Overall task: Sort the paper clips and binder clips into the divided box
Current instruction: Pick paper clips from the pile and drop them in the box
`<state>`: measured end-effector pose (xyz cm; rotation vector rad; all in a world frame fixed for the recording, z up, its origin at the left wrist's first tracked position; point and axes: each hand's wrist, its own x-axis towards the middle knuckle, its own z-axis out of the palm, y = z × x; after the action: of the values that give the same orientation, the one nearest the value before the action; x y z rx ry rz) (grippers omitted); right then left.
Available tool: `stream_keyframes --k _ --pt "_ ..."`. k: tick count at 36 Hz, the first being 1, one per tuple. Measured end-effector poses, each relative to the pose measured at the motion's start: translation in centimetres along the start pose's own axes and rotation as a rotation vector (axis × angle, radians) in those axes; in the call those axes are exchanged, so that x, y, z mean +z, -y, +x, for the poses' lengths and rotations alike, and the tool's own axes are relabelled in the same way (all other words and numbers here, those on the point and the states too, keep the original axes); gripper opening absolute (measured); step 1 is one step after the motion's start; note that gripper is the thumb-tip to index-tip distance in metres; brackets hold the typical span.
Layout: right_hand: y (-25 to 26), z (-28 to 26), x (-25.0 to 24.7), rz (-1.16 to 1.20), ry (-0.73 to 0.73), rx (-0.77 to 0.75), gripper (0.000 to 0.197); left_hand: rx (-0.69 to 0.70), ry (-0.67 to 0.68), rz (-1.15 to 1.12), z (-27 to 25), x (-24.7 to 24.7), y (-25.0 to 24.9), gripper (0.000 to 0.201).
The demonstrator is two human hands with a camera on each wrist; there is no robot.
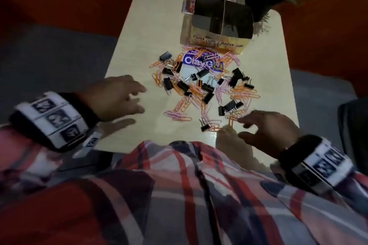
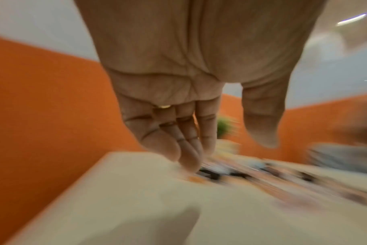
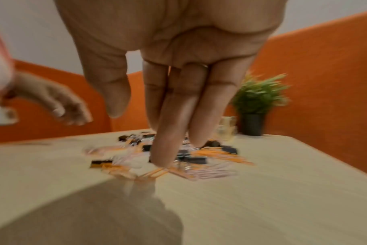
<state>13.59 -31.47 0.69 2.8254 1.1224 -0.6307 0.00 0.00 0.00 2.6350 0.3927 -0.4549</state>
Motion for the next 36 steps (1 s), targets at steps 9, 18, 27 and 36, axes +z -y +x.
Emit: stream_keyframes --k 9,18,27,36 --pt "3.5 5.0 0.9 -0.266 0.127 -0.181 0.054 0.166 0.128 0.353 4.4 4.6 -5.8 0.070" --pt "4.3 6.5 1.0 -0.284 0.140 -0.236 0.042 0.257 0.051 0.357 6.4 5.6 -7.4 0.046" --pt "4.7 7.1 1.5 -0.285 0.114 -0.231 0.034 0.245 0.104 0.323 7.8 5.2 -7.4 0.018" --pt "4.3 7.9 2.2 -0.286 0.053 -0.250 0.029 0.246 0.117 0.255 8.8 4.8 -6.9 0.016"
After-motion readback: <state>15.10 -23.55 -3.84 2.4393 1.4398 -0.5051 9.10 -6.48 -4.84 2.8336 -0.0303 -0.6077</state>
